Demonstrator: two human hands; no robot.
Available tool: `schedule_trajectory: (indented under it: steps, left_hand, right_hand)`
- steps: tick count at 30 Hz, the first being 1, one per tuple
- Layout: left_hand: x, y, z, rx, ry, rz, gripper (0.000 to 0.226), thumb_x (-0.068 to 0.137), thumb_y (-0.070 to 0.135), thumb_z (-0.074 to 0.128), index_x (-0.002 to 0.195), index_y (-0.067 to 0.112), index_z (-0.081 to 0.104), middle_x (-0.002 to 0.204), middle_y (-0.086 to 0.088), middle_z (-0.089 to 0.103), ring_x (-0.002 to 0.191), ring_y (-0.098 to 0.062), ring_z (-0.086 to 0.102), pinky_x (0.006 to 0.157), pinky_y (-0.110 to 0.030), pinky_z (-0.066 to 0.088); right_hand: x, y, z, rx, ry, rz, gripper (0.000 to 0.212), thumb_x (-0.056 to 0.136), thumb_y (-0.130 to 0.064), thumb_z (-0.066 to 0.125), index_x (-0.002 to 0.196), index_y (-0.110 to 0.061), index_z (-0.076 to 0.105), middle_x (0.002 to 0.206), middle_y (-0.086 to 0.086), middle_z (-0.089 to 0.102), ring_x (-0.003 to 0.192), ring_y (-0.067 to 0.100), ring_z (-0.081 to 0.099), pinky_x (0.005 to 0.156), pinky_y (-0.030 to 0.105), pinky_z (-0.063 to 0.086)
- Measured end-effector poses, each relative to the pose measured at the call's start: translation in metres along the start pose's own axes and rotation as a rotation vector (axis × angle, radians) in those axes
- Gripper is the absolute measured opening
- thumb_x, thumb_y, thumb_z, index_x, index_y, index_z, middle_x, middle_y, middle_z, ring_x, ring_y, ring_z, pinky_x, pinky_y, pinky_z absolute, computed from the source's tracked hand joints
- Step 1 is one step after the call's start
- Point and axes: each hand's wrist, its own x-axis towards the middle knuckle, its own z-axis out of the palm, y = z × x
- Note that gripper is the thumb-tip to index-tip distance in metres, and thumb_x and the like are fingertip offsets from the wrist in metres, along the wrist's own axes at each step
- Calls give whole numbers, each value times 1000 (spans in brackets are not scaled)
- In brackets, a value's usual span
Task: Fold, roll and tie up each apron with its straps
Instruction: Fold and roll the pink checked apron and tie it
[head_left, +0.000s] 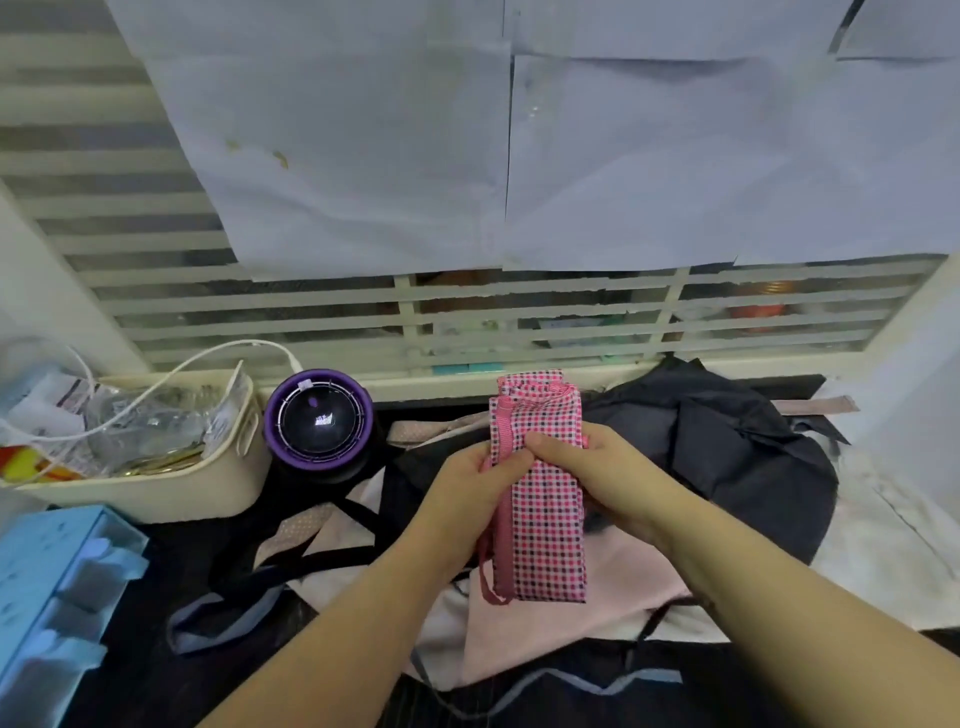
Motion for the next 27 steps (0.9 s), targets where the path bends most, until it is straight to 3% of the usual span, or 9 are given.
schedule_trajectory:
  steps: [2, 4, 7, 10, 12, 17, 20, 23, 27]
  left_hand:
    - [-1, -9, -5, 80, -38, -22, 17, 91, 21, 60, 106, 16, 68, 100, -8, 74, 94, -24, 70, 84, -35, 54]
    - [-2, -15, -12, 71, -122, -95, 32, 91, 34, 59, 116, 14, 63, 106, -7, 72, 97, -23, 69, 88, -36, 53]
    - [-7, -14, -25, 91, -117, -223, 42, 100, 44, 36, 104, 17, 68, 80, -2, 66, 62, -13, 55, 59, -25, 43]
    - [-7, -12, -45, 671, -61, -216, 51, 99, 49, 35, 82, 14, 67, 71, -3, 56, 58, -13, 42, 60, -29, 35]
    - [-9, -14, -57, 959, -83, -132, 51, 97, 48, 42, 83, 6, 66, 70, -3, 52, 63, -15, 45, 63, -29, 35]
    - [-22, -8, -70, 874, -239, -218, 16, 94, 24, 58, 88, 21, 72, 66, 13, 63, 62, -3, 56, 61, -17, 44]
    - [-26, -6, -72, 776, -312, -254, 13, 94, 22, 60, 95, 16, 72, 76, 12, 67, 66, 4, 58, 64, -12, 44]
    - [-30, -3, -70, 701, -364, -309, 17, 94, 27, 59, 95, 14, 70, 80, 4, 66, 70, -6, 57, 68, -20, 48]
    - [-29, 1, -66, 640, -330, -325, 19, 100, 26, 48, 88, 16, 59, 68, 7, 58, 58, -4, 47, 56, -16, 40]
  right_hand:
    - [1, 12, -3, -12, 13, 39, 24, 92, -26, 58, 107, -11, 70, 98, 6, 74, 90, 22, 71, 75, 29, 56]
    - [2, 21, -8, -21, -5, 80, 25, 92, -28, 58, 106, -11, 70, 99, 8, 74, 92, 25, 71, 78, 35, 56]
    - [1, 29, -16, 8, -45, 125, 25, 92, -23, 58, 107, -6, 69, 103, 11, 73, 95, 26, 69, 85, 36, 55]
    - [-1, 33, -24, -1, -121, 131, 28, 87, -23, 59, 106, -4, 69, 102, 11, 73, 93, 23, 69, 83, 30, 54]
    - [-1, 35, -27, -2, -166, 149, 31, 83, -26, 60, 105, -5, 69, 101, 10, 72, 92, 22, 69, 82, 28, 54]
    - [-4, 37, -28, -48, -291, 180, 22, 87, -21, 57, 100, -9, 70, 100, 8, 73, 92, 19, 69, 79, 23, 53]
    - [-6, 31, -27, -158, -343, 140, 28, 84, -24, 59, 105, -9, 69, 107, 8, 72, 101, 22, 67, 88, 27, 51]
    - [-5, 23, -28, -221, -363, 111, 33, 84, -24, 61, 110, -6, 68, 110, 10, 71, 105, 25, 66, 97, 33, 48]
    - [-6, 10, -33, -284, -391, 92, 32, 83, -26, 62, 109, -8, 69, 109, 9, 71, 105, 25, 66, 99, 38, 48]
